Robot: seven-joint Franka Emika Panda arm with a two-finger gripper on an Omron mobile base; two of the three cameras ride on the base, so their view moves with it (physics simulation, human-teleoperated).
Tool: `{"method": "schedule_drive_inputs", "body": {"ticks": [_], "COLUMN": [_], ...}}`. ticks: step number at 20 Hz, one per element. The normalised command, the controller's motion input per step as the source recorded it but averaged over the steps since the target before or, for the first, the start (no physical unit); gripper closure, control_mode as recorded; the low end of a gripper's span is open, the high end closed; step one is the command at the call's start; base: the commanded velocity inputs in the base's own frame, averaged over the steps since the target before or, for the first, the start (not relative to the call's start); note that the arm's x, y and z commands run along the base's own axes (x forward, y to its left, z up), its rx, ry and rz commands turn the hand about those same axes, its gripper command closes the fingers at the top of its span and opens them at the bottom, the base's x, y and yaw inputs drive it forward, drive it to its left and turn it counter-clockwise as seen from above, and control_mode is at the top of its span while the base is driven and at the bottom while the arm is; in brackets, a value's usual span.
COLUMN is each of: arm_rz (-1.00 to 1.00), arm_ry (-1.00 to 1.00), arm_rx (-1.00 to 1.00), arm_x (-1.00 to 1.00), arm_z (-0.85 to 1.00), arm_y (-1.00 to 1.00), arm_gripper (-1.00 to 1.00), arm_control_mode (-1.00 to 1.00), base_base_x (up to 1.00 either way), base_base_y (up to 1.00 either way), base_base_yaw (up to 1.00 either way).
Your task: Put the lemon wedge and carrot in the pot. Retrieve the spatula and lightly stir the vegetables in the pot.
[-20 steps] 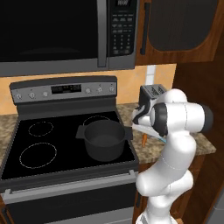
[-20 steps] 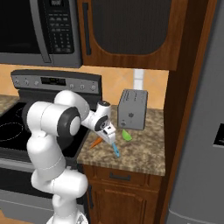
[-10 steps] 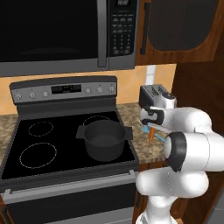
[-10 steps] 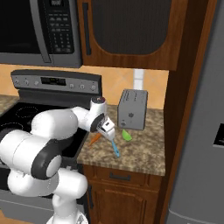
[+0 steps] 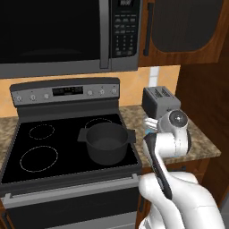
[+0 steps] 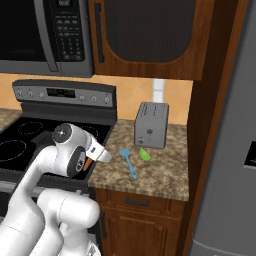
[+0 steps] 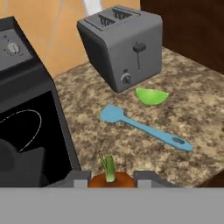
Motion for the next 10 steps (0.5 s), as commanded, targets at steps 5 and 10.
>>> {"method": "schedule_drive_inputs", "body": {"ticks": [5, 10], "arm_rz": [0.00, 0.11], "arm_ry": [-0.31, -0.07], "arm_rx": [-0.17, -0.06], "arm_x": [-0.75, 0.04], "arm_z": [1.00, 0.61], "arm_y": [0.27, 0.63], "arm_gripper": [1.00, 1.00], "arm_control_mode": [-1.00, -1.00], "base_base_x": [0.00, 0.00], "base_base_y": [0.00, 0.00], "base_base_yaw": [0.00, 0.00]}}
